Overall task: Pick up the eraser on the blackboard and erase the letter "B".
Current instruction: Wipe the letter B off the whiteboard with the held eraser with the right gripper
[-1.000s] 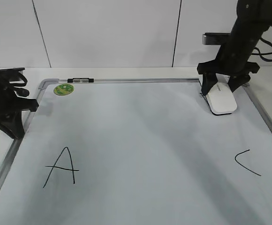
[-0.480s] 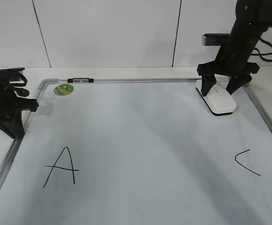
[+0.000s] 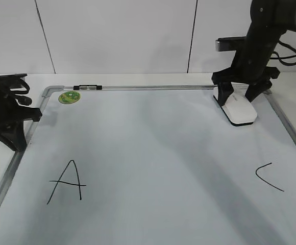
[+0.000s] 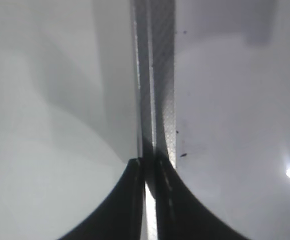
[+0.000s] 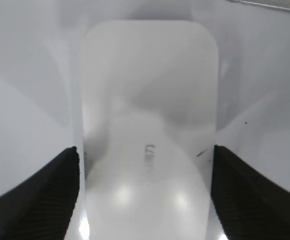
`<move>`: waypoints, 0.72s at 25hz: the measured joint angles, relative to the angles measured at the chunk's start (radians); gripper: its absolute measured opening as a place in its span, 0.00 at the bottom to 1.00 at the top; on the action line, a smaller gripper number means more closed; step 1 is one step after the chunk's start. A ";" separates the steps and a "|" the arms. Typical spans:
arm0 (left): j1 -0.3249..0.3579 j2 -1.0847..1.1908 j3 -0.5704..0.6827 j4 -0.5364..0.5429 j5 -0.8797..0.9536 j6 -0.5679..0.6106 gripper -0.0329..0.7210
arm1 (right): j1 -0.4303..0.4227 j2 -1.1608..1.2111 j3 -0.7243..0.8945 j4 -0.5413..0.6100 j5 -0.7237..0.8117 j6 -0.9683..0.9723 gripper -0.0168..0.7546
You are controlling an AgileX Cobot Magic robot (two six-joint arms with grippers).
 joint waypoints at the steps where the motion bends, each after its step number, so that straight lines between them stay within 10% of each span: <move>1: 0.000 0.000 0.000 0.000 0.000 0.000 0.08 | 0.011 0.000 0.000 -0.015 0.000 0.000 0.82; 18: 0.000 0.000 0.000 0.000 0.000 0.000 0.08 | 0.027 0.007 0.000 -0.081 0.000 0.047 0.81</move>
